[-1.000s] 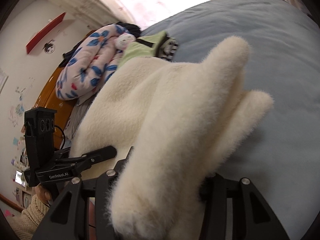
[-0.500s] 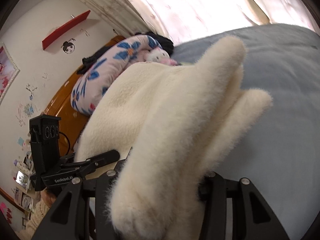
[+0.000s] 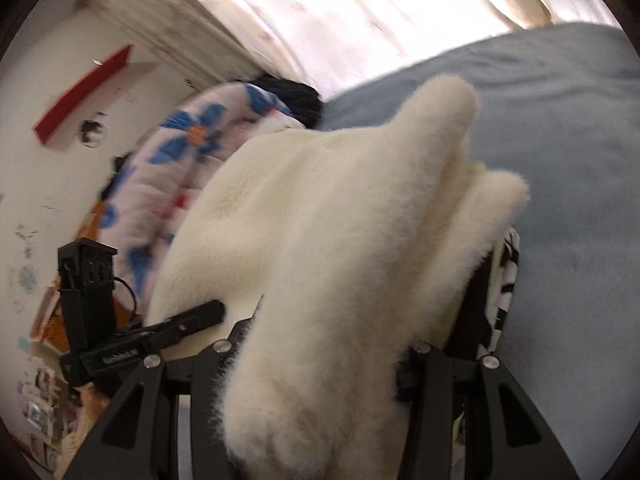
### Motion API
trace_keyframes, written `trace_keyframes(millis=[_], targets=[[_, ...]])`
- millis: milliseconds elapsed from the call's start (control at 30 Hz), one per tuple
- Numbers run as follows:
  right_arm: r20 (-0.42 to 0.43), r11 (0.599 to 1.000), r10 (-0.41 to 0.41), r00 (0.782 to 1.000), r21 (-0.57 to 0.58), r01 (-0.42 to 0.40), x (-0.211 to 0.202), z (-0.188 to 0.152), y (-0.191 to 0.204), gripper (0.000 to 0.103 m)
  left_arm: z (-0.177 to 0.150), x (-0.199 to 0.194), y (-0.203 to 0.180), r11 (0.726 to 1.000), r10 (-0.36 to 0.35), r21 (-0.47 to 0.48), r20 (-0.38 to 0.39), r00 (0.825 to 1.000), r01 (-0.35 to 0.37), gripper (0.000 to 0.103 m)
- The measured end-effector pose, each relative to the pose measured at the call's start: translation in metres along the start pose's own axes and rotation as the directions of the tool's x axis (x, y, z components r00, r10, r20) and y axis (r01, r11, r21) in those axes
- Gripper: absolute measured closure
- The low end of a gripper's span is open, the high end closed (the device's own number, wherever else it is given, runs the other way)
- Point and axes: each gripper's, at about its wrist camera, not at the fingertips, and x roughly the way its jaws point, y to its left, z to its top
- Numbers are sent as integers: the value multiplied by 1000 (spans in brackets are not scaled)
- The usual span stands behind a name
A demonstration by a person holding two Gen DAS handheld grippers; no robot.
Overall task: Fold large clothes
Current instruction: 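Lift the cardigan with both tools and carry it to the clothes stack, then lower the cardigan onto the patterned clothes stack and open both tools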
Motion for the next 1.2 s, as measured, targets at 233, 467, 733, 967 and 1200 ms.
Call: trace_keyframes(millis=[233,467,733,967,1200], targets=[[-24,999,8,1000,-47,-9,11,-8,-14,50,-14,15,19,997,-73,6,67,995,73,15],[-78,991,-121,990,-69,116,-19,-6,-3,37,-17,-11,9,997,54,42,116,992,-59,14],[133,943,-269,954,-164,289,-95,-9,32,37,-21,-75,-21,984,161,28,248,955,-173,60],[126,917,-282,951,-257,306,-70,-18,70,61,-11,-57,-40,977,197,32,217,956,-209,84],[82,872,-404,911,-265,411,-40,-28,39,68,-21,-39,-41,945,294,89,188,937,-315,85]])
